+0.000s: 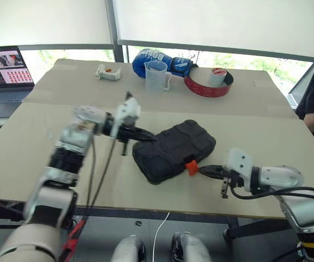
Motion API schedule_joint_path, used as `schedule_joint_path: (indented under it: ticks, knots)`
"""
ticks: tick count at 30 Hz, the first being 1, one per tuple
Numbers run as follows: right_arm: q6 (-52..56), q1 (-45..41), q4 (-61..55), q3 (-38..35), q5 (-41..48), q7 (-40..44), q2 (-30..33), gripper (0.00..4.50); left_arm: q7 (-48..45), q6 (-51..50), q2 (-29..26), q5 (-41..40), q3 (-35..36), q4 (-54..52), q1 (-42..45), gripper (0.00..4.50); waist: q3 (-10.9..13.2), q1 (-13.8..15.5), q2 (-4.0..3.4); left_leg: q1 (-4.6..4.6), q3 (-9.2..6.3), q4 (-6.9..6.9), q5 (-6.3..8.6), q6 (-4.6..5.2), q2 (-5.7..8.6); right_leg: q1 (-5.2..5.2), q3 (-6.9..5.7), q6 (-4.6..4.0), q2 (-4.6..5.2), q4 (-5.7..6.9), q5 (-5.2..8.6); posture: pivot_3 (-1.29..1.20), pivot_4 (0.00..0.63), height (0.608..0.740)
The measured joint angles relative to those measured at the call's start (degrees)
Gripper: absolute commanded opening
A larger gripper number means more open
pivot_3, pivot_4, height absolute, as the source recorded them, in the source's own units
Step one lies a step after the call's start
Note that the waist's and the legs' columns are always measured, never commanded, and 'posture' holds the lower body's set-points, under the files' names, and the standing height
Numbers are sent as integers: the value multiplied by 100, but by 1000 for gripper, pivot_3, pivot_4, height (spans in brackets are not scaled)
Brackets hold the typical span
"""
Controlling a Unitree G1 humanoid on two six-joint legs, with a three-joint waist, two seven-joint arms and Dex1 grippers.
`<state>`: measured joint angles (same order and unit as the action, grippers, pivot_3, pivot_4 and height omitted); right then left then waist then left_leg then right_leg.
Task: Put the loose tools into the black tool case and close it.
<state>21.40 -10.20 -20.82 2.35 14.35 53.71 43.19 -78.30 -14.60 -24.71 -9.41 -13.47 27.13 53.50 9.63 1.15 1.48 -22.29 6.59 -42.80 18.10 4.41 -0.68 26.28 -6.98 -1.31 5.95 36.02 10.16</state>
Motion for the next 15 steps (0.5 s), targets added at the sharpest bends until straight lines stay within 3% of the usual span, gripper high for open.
schedule_joint_path:
  ticks: [2,7,15]
  knots:
    - [93,-74,-3,31,-1,-110,-89,0,329,274,220,268,-171,311,-9,61,0,-48,0,3,2,6,0,0,-3,2,1,-2,-7,-1,-1,0,150,714]
    - [232,-85,-12,102,11,-175,-164,0,276,1023,26,529,-387,235,-166,61,-4,-59,-7,21,3,16,0,-3,-11,-3,2,-35,-9,1,-13,0,150,714]
    - [183,-1,140,291,-101,-334,-442,0,223,949,-110,517,-336,-82,-370,61,-9,-63,-11,26,4,11,1,-1,-10,-8,6,-6,16,3,3,0,150,714]
